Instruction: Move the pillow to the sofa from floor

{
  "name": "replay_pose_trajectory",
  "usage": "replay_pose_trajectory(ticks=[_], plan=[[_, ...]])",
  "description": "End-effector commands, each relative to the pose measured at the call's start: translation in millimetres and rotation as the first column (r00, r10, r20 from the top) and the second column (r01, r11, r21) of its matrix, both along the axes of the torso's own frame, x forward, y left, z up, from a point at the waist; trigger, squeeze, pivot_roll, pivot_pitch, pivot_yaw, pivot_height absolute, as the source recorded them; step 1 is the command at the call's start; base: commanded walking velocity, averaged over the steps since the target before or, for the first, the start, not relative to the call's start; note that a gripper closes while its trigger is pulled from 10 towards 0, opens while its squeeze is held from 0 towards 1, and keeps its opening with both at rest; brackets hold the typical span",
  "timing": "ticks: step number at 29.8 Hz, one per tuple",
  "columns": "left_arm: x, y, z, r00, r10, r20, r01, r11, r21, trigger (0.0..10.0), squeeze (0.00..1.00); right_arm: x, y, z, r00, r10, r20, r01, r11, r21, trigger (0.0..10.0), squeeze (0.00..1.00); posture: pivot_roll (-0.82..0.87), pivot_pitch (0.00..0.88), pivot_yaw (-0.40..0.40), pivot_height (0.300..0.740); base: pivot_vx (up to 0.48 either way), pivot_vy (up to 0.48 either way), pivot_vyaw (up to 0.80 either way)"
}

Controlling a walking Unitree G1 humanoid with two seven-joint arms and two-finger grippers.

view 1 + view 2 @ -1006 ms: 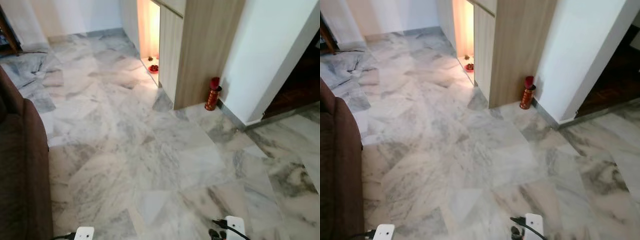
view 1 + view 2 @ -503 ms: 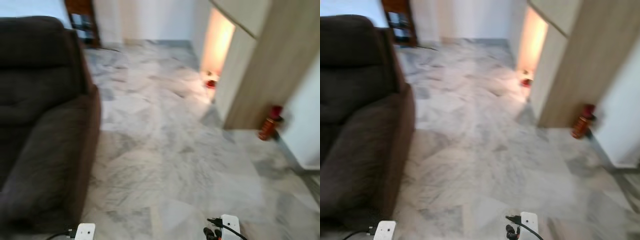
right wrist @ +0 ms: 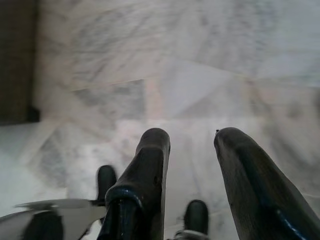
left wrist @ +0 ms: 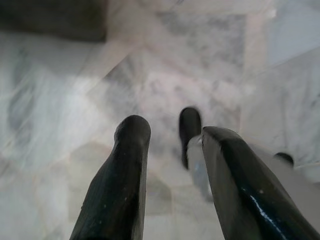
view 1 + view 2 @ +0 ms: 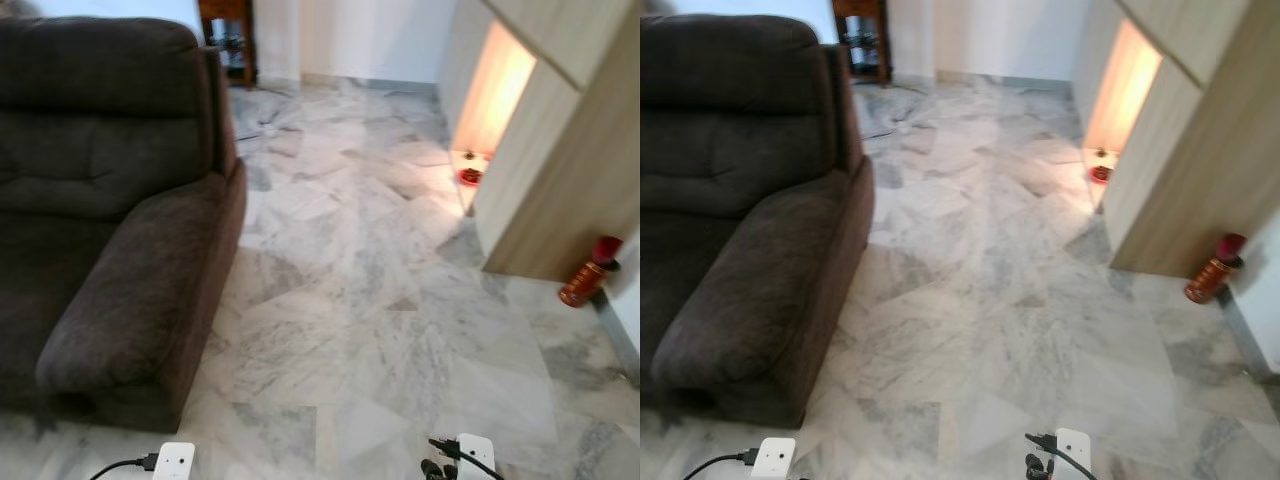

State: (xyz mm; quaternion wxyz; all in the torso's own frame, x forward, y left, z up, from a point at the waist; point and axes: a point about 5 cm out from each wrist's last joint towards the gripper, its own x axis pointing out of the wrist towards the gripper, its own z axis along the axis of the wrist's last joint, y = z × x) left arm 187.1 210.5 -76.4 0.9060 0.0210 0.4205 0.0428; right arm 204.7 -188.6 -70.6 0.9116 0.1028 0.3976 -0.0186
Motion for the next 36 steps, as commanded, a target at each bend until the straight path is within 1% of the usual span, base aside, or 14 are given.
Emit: replay_pose_trajectory(ticks=[1,9,11,19,27,29,36], plan=[[-9.0,2.3,-4.4,0.999,0.007,-0.035,-0.007,1.0,0.0,10.0,0.0,-8.2,0.3,-4.3,1.0,-0.004,-0.016,0.004,1.0,0.003,10.0,0.0,0.03,0.072,0.002,0.74,0.0,0.0,0.8],[-9.1,2.3,-4.3,0.999,0.005,-0.032,-0.005,1.0,0.001,10.0,0.0,-10.2,-1.1,-5.1,1.0,-0.006,-0.022,0.006,1.0,0.0,10.0,0.0,0.03,0.063,0.007,0.74,0.0,0.0,0.8],[-10.0,1.8,-4.8,0.999,0.004,-0.033,-0.004,1.0,0.001,10.0,0.0,-10.9,-3.4,-5.6,0.998,-0.048,-0.029,0.048,0.999,0.01,10.0,0.0,0.02,0.059,0.008,0.74,0.0,0.0,0.0],[-10.8,0.3,-5.5,0.999,0.003,-0.039,-0.003,1.0,-0.006,10.0,0.0,-7.2,-4.9,-3.4,0.998,-0.06,-0.018,0.06,0.998,0.015,10.0,0.0,0.02,0.052,0.008,0.74,0.0,0.0,0.0],[-9.0,1.3,-4.5,0.999,0.01,-0.035,-0.01,1.0,-0.005,10.0,0.0,-4.6,-3.7,-2.4,0.998,-0.064,-0.016,0.064,0.998,0.014,10.0,0.0,0.03,0.059,0.011,0.74,0.0,0.461,0.0],[-8.7,1.8,-4.3,0.999,0.011,-0.033,-0.011,1.0,-0.004,10.0,0.0,-4.1,-1.8,-2.1,0.997,-0.071,-0.006,0.071,0.997,0.032,10.0,0.0,0.04,0.063,0.012,0.74,0.0,0.48,0.0],[-8.7,2.6,-4.1,0.999,0.013,-0.031,-0.013,1.0,-0.009,10.0,0.0,-4.8,-1.3,-2.7,0.998,-0.064,-0.014,0.064,0.998,0.025,10.0,0.0,0.04,0.072,0.016,0.74,0.0,0.48,0.0]])
